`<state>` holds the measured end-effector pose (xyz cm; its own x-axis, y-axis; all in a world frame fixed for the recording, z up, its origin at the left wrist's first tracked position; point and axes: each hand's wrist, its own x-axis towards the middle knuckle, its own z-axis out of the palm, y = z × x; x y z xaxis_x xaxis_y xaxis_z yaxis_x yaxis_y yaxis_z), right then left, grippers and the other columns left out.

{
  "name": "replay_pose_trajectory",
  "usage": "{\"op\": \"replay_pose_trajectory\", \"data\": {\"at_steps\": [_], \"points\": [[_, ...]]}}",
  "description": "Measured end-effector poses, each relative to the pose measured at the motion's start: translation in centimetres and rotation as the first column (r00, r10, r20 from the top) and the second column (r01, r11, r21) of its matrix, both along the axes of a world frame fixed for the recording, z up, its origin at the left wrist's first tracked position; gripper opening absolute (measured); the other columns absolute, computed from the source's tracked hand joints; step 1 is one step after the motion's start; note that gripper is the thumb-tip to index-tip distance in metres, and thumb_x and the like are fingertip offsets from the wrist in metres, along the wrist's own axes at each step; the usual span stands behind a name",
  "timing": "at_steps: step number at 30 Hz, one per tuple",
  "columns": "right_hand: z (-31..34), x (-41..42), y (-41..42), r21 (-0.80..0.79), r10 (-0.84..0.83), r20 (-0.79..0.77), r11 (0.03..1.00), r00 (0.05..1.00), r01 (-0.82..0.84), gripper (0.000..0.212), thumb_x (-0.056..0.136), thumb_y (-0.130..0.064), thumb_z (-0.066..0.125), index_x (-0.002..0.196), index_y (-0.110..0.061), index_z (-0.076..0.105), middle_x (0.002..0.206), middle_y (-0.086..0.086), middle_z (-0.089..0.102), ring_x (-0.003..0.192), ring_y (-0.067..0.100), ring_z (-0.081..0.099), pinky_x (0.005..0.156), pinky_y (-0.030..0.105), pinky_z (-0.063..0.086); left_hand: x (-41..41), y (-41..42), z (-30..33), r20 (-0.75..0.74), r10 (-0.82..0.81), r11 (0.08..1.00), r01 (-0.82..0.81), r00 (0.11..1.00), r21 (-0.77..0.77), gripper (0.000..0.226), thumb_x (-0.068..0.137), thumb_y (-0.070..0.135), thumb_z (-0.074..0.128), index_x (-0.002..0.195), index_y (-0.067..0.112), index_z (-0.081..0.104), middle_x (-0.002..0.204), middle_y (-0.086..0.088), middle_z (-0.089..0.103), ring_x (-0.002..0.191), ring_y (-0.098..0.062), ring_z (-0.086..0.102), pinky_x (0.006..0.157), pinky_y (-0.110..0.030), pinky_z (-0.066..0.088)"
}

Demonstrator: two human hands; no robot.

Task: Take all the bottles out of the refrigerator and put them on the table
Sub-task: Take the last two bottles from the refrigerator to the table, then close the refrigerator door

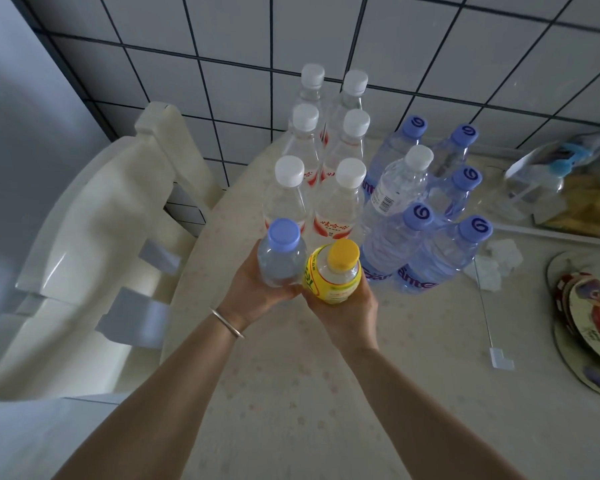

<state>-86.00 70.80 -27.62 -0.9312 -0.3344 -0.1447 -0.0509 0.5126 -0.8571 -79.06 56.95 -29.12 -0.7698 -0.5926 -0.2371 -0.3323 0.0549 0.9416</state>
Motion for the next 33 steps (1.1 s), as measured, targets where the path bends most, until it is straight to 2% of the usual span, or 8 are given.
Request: {"op": "replay_pose_trajectory", "data": {"at_steps": [6,11,14,17,20,24,27,33], "points": [[0.4,0.2,0.2,0.014,0.021,0.047,1.000,0.999,-0.021,0.068,0.059,-0.034,0.086,0.117,-0.027,0.052,0.107,-0.008,0.064,0.092,0.010,0.056,0.077,0.023,0.041,0.3,-0.4,0.5,0.005,-0.078,0.995,0.078,0.997,0.054,0.085,0.046,0.037,0.080,0.121,0.005,0.054,0.097,0.010,0.063,0.084,0.007,0.062,0.074,-0.008,0.047],[1.2,-0.1,0.7,0.063,0.093,0.073,0.993,0.993,-0.098,0.065,0.067,-0.031,0.081,0.122,-0.023,0.048,0.109,-0.003,0.062,0.092,0.016,0.056,0.076,0.025,0.039,0.7,0.0,1.5,0.085,-0.073,0.997,0.074,0.994,-0.003,0.079,0.058,0.026,0.086,0.127,0.016,0.050,0.107,0.006,0.060,0.097,-0.007,0.061,0.069,0.000,0.042],[1.4,0.3,1.5,0.115,0.099,0.039,0.988,0.994,-0.103,0.066,0.069,-0.025,0.079,0.124,-0.015,0.045,0.118,0.003,0.060,0.108,0.023,0.056,0.078,0.025,0.037,1.9,0.6,2.5,0.052,0.028,1.000,-0.027,0.998,-0.013,0.092,0.043,0.045,0.080,0.125,0.030,0.042,0.125,0.005,0.053,0.113,-0.012,0.054,0.090,-0.018,0.044],[3.0,1.3,3.1,0.112,0.105,-0.021,0.988,0.994,-0.102,0.078,0.069,-0.019,0.077,0.135,-0.013,0.037,0.128,0.003,0.052,0.121,0.021,0.048,0.093,0.029,0.040,3.9,1.8,4.7,-0.002,0.159,0.983,-0.159,0.987,-0.092,0.093,0.059,0.025,0.086,0.138,0.023,0.038,0.140,0.000,0.043,0.123,-0.015,0.047,0.096,-0.030,0.041],[5.4,2.7,4.8,0.113,0.138,-0.101,0.985,0.985,-0.127,0.082,0.071,-0.020,0.075,0.140,-0.012,0.032,0.135,0.002,0.046,0.127,0.019,0.041,0.102,0.028,0.034,6.1,3.1,6.6,-0.053,0.241,0.960,-0.246,0.969,-0.131,0.081,0.071,0.011,0.081,0.139,0.022,0.038,0.140,-0.002,0.042,0.121,-0.016,0.046,0.085,-0.024,0.042],[9.5,5.8,6.4,0.008,0.211,-0.217,0.977,0.953,-0.215,0.068,0.078,-0.028,0.071,0.136,-0.012,0.039,0.135,0.002,0.047,0.127,0.020,0.040,0.096,0.018,0.026,9.6,6.0,9.6,-0.123,0.289,0.936,-0.307,0.949,-0.172,0.076,0.071,0.017,0.081,0.135,0.021,0.041,0.135,-0.001,0.046,0.119,-0.018,0.047,0.087,-0.029,0.039],[12.5,9.1,7.7,-0.084,0.280,-0.312,0.944,0.908,-0.320,0.062,0.081,-0.029,0.068,0.135,-0.014,0.041,0.135,0.000,0.047,0.126,0.019,0.041,0.100,0.022,0.029,12.7,9.2,12.4,-0.190,0.328,0.913,-0.362,0.925,-0.188,0.079,0.066,0.031,0.081,0.134,0.021,0.042,0.127,0.004,0.047,0.116,-0.017,0.047,0.089,-0.031,0.038],[16.5,16.5,12.8,-0.262,0.351,-0.514,0.805,0.783,-0.533,0.053,0.080,-0.042,0.052,0.125,-0.016,0.050,0.120,-0.015,0.048,0.115,0.006,0.047,0.096,0.018,0.035,21.7,17.5,16.7,-0.245,0.419,0.818,-0.481,0.874,-0.316,0.063,0.078,0.018,0.075,0.132,0.021,0.043,0.125,0.003,0.052,0.112,-0.012,0.051,0.090,-0.024,0.042]]}}
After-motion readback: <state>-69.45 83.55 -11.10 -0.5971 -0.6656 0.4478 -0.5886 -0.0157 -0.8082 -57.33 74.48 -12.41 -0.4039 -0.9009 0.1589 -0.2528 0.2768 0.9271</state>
